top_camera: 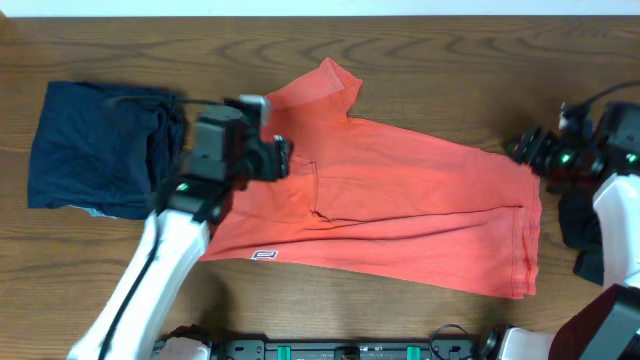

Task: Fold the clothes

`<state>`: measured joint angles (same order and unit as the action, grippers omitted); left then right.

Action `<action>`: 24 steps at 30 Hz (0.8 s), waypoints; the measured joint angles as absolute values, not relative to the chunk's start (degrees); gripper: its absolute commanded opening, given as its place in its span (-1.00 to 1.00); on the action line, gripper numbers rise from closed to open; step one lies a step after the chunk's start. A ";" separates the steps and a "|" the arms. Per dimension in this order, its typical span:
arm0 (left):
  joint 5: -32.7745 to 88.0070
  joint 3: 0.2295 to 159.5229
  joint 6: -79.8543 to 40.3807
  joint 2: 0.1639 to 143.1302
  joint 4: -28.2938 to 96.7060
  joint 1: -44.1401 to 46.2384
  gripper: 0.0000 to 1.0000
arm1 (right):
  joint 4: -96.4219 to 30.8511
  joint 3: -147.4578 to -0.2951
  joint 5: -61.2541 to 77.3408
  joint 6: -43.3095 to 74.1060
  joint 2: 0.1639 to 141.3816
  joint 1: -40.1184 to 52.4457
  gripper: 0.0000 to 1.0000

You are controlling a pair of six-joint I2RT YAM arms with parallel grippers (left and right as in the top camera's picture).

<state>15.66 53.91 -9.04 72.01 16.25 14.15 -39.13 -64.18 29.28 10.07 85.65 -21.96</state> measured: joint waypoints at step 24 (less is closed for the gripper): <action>17.82 84.60 -2.83 116.05 3.25 12.16 0.57 | -44.12 -73.23 24.38 5.78 88.97 -18.35 0.72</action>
<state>17.82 84.60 -2.83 116.05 3.25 12.16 -44.12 -73.23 24.38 5.78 88.97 -18.35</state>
